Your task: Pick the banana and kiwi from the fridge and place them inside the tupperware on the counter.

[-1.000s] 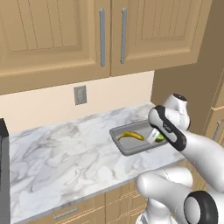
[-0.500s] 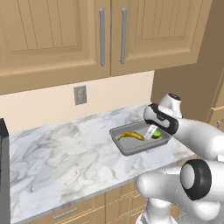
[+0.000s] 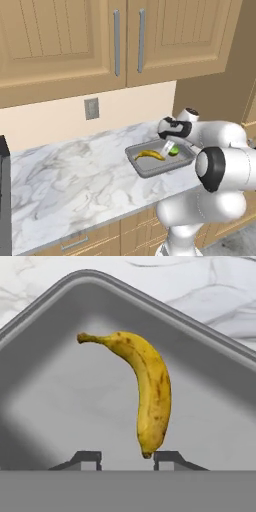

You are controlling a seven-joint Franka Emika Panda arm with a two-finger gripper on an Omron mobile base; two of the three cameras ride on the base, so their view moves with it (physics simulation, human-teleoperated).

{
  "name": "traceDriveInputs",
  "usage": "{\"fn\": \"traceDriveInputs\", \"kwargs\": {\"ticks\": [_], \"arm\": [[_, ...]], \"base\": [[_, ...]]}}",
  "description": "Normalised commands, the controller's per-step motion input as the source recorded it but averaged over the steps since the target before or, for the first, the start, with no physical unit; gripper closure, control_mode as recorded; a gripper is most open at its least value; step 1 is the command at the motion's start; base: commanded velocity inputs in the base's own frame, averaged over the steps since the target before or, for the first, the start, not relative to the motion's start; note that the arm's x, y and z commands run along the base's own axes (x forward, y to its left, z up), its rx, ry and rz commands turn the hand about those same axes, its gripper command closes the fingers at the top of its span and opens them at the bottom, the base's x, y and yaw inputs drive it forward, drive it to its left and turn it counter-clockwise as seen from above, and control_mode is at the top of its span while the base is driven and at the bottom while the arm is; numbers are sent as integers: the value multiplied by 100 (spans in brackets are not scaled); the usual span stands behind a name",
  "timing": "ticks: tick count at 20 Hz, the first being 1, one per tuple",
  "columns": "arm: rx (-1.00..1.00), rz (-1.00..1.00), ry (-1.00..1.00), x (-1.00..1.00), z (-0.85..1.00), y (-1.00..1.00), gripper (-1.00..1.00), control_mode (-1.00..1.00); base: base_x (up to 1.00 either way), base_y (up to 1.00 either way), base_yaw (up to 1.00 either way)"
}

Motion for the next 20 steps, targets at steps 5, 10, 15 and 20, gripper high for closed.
{"fn": "traceDriveInputs", "kwargs": {"ticks": [5, 10, 15, 20], "arm": [[0, 0, 0, 43, -20, 0, 100, -100], [0, 0, 0, 20, -33, -1, 100, -100], [0, 0, 0, 17, -35, -1, 100, -100], [0, 0, 0, 22, -20, 0, 100, -100]], "base": [[0, 0, 0], [0, 0, 0], [0, 0, 0], [0, 0, 0]]}}
